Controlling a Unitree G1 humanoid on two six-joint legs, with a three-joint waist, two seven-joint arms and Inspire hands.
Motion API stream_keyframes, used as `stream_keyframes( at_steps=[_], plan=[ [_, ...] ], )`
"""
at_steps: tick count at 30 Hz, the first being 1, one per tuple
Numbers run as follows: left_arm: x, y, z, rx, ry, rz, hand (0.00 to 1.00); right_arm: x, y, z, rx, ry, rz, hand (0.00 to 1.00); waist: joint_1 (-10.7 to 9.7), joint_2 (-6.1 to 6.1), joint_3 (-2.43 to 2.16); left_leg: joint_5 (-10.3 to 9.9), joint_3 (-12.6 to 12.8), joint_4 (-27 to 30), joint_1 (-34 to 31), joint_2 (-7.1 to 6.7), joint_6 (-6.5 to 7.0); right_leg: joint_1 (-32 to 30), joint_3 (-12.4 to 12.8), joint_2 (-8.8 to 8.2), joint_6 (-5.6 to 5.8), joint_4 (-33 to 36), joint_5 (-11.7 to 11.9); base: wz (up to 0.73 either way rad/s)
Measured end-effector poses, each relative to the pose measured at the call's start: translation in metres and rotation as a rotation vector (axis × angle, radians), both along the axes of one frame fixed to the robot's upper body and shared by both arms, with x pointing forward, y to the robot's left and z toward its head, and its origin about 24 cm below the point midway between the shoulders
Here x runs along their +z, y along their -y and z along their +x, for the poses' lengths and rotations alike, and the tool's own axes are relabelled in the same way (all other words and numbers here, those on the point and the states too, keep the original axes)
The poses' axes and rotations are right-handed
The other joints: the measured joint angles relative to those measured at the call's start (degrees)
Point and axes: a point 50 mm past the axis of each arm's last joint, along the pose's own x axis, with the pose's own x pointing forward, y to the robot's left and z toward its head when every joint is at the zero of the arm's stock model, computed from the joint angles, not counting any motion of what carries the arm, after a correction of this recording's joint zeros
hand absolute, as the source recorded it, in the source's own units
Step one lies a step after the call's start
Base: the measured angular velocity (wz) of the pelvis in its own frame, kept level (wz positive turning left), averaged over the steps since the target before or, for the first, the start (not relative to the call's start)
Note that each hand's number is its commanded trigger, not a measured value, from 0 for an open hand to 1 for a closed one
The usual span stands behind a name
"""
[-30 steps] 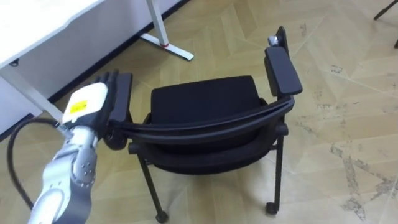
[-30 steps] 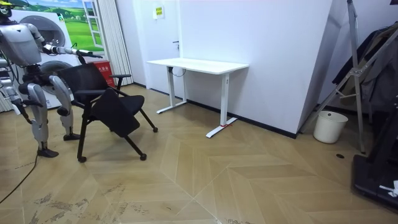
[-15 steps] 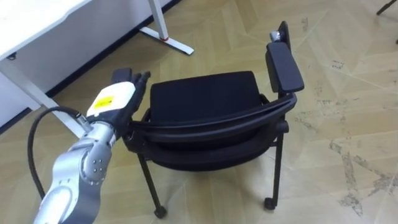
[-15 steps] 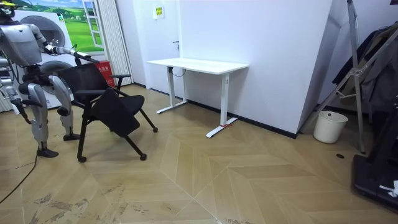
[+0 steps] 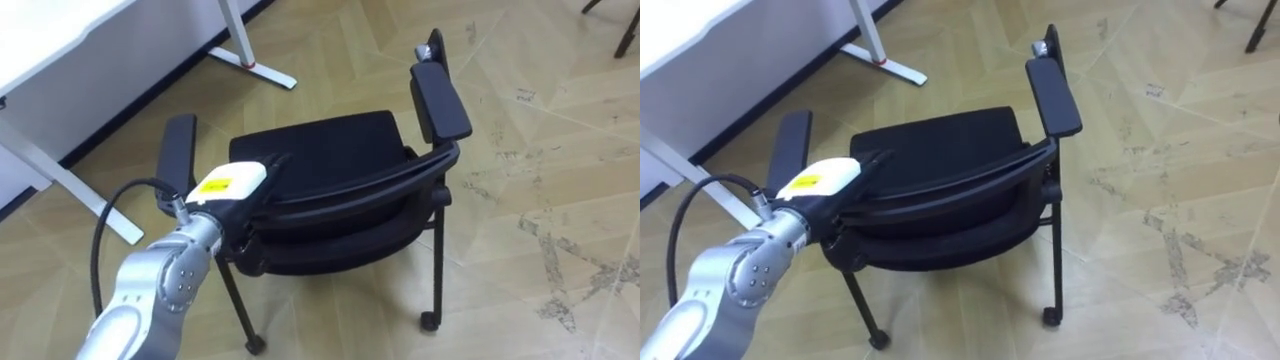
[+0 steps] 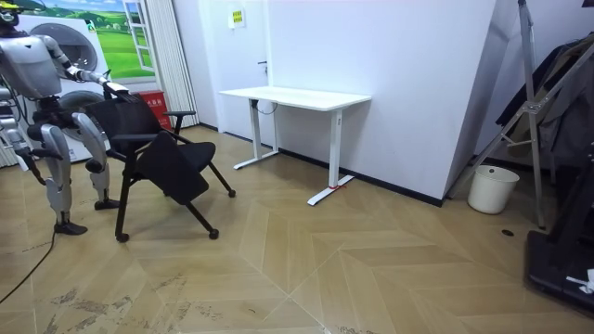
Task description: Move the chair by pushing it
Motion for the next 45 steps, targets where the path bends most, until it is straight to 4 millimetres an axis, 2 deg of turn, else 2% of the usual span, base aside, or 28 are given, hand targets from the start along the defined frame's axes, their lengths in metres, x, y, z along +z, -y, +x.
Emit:
stream_keyframes(
  at_steps=[2, 8, 13, 24, 29, 35, 36, 37, 38, 40, 45],
  plan=[
    [0.0, 0.0, 0.0, 0.001, -0.001, 0.0, 0.0, 0.0, 0.0, 0.0, 0.0, 0.0, -0.001, 0.0, 0.0, -0.12, -0.02, 0.0, 0.1, 0.0, 0.0, 0.0, 0.0, 0.0, -0.1, -0.01, -0.01, 0.0, 0.0, 0.0],
    [-0.006, -0.003, 0.002, 0.023, -0.011, 0.005, 0.0, 0.0, -0.001, 0.002, -0.008, -0.005, -0.01, 0.0, 0.2, -1.35, -0.57, 0.0, 1.1, 0.1, 0.9, 0.03, 0.0, 0.4, 1.0, -0.13, -0.2, 0.0, -0.3, -0.07],
    [-0.018, -0.006, 0.005, 0.069, -0.014, 0.005, 0.0, 0.001, 0.0, 0.007, -0.002, 0.01, -0.025, 0.0, 0.2, -1.39, -0.64, 0.0, 2.1, 0.1, 2.0, 0.26, 0.01, 0.8, 2.4, -0.11, -0.22, 0.0, -0.8, -0.1],
    [-0.033, -0.012, 0.006, 0.117, -0.005, 0.044, 0.0, 0.001, 0.001, 0.006, 0.028, -0.018, -0.019, 0.0, 0.0, -1.87, -0.91, 0.0, 3.0, -0.3, 3.4, 0.28, 0.01, 1.7, 3.1, -0.22, -0.27, 0.2, -0.9, -0.03],
    [-0.04, -0.016, 0.007, 0.143, -0.006, 0.057, 0.0, 0.002, 0.001, 0.009, 0.045, -0.009, -0.024, 0.0, 0.3, -1.83, -0.95, 0.0, 4.2, -1.1, 4.7, 0.36, 0.01, 1.9, 4.4, -0.24, -0.27, 0.1, -1.1, -0.11],
    [-0.044, -0.024, 0.009, 0.17, 0.001, 0.066, 0.0, 0.002, 0.005, -0.002, 0.051, -0.017, -0.035, 0.0, 0.1, -1.84, -1.14, 0.0, 4.2, -1.2, 4.9, 0.33, 0.01, 2.0, 4.6, -0.25, -0.28, 0.3, -1.1, -0.01],
    [-0.045, -0.025, 0.009, 0.176, 0.006, 0.067, 0.09, 0.003, 0.006, -0.004, 0.042, -0.014, -0.037, 0.0, 0.1, -1.84, -1.17, 0.0, 4.3, -1.3, 5.0, 0.33, 0.0, 2.0, 4.8, -0.24, -0.29, 0.3, -1.1, -0.03],
    [-0.046, -0.026, 0.009, 0.18, 0.007, 0.068, 0.33, 0.003, 0.006, -0.005, 0.038, -0.015, -0.037, 0.0, 0.1, -1.85, -1.19, 0.0, 4.3, -1.4, 5.0, 0.33, 0.0, 2.0, 4.9, -0.22, -0.29, 0.3, -1.1, -0.05],
    [-0.047, -0.028, 0.009, 0.188, 0.01, 0.07, 1.0, 0.003, 0.007, -0.005, 0.032, -0.016, -0.039, 0.0, 0.1, -1.91, -1.28, 0.0, 4.3, -1.7, 5.3, 0.33, -0.01, 2.0, 5.1, -0.21, -0.3, 0.3, -1.1, -0.08],
    [-0.05, -0.031, 0.01, 0.206, 0.009, 0.07, 1.0, 0.003, 0.007, -0.005, 0.022, -0.014, -0.04, 0.0, 0.2, -2.08, -1.54, 0.0, 4.5, -1.9, 5.5, 0.33, -0.01, 2.1, 5.4, -0.23, -0.3, 0.2, -1.1, -0.07],
    [-0.051, -0.036, 0.01, 0.222, 0.017, 0.07, 1.0, 0.003, 0.007, -0.005, 0.023, -0.013, -0.037, 0.0, 0.2, -2.28, -1.67, 0.0, 4.9, -2.0, 5.8, 0.33, -0.01, 2.2, 5.7, -0.25, -0.31, 0.1, -1.1, -0.03]
  ],
)
